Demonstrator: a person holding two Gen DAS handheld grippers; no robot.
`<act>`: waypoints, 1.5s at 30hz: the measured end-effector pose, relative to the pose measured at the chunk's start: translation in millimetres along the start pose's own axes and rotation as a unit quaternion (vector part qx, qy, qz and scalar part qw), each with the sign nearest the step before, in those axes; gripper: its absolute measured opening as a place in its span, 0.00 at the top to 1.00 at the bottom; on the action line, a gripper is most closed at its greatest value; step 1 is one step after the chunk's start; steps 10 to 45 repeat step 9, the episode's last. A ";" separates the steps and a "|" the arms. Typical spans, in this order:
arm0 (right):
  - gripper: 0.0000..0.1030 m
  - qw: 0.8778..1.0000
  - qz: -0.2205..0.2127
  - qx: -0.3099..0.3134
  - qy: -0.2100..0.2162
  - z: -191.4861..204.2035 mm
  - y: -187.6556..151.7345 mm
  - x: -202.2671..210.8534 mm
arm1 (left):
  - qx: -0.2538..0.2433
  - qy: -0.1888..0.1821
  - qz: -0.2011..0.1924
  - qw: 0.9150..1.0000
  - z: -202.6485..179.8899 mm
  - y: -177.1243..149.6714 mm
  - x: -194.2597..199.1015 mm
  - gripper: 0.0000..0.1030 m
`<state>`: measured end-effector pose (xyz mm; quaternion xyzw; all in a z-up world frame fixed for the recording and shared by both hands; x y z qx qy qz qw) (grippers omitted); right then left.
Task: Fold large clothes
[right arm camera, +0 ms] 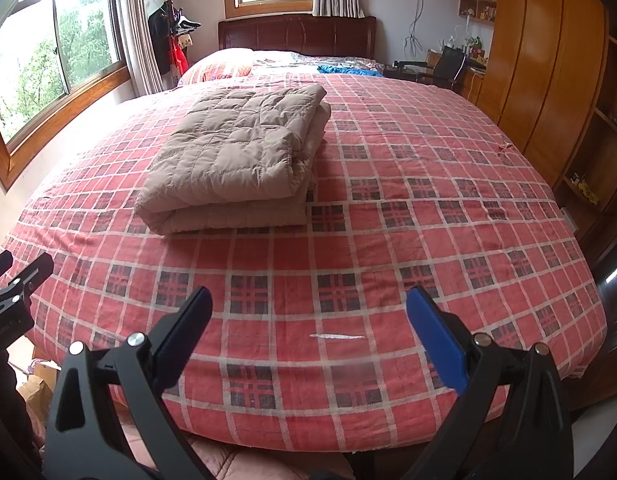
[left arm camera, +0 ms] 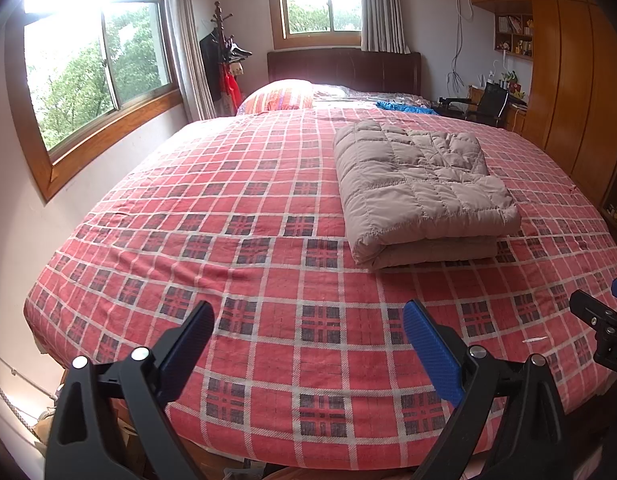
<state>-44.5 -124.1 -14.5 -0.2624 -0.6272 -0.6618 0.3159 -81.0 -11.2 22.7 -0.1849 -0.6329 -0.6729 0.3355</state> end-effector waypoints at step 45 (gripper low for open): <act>0.06 1.000 0.001 -0.001 0.003 -2.1 -0.2 -1.1 | 0.001 0.000 0.000 1.000 0.0 -0.3 -0.1 0.07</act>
Point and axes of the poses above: each gripper's, at about its wrist camera, not at the fingertips, and x roughly against the way its jaws point, z to its left, y to its top, the point moved 8 cm from there along -x, roughly the way its jaws point, and after that the axes turned 5 degrees about y, right-handed, at the moved point
